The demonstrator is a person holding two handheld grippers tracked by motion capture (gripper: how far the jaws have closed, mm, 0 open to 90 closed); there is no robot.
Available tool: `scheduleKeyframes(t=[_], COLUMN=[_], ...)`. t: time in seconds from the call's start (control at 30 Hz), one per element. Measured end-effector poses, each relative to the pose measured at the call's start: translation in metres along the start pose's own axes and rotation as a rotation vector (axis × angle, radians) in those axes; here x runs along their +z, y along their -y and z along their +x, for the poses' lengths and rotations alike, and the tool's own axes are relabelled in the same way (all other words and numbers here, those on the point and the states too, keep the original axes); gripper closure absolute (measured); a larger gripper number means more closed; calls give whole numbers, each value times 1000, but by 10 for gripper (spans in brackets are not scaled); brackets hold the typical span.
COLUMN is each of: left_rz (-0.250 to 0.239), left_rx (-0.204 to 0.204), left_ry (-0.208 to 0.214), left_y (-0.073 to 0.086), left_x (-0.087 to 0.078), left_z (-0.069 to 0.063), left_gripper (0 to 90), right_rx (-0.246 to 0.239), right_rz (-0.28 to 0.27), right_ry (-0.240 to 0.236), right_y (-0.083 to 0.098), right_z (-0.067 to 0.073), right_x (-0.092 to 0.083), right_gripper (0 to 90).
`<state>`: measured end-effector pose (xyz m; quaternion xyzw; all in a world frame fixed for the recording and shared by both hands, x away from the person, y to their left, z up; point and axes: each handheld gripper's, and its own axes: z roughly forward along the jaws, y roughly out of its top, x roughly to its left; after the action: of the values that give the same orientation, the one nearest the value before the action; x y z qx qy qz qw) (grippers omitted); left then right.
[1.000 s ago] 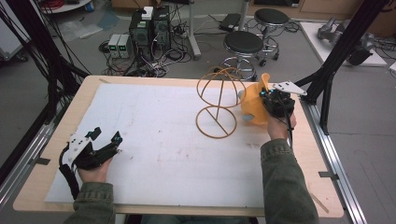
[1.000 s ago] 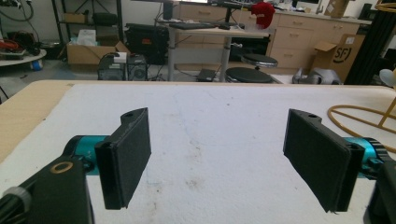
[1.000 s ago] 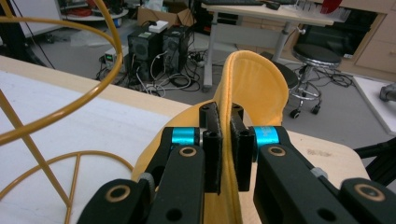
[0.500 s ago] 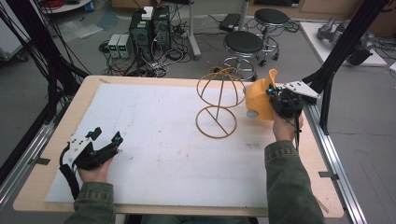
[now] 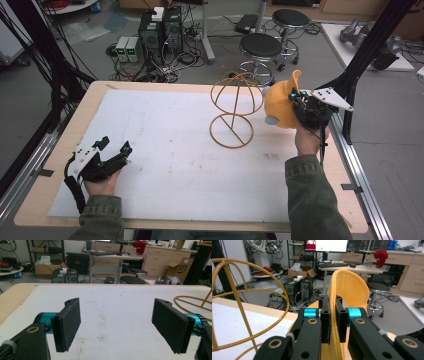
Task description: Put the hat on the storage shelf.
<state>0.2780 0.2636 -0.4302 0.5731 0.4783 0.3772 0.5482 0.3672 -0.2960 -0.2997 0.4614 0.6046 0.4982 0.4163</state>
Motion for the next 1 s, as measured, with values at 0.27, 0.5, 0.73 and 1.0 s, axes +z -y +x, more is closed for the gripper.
scheduleKeyframes(t=[0.27,0.5,0.73,1.0], left_rz=[0,0,0,-12], left_rx=[0,2,2,15], left_ry=[1,6,19,86], left_y=[0,0,-1,-16], left_x=[0,0,1,1], left_z=[0,-2,-5,-15], left_gripper=[235,235,236,250], right_rx=[8,6,-55,-84], right_rz=[-33,-88,-167,-237], right_ry=[8,-20,-38,-70], right_y=[-6,-14,-27,-45], right_z=[2,9,24,38], right_x=[-15,-35,-58,-78], right_gripper=[861,861,860,859])
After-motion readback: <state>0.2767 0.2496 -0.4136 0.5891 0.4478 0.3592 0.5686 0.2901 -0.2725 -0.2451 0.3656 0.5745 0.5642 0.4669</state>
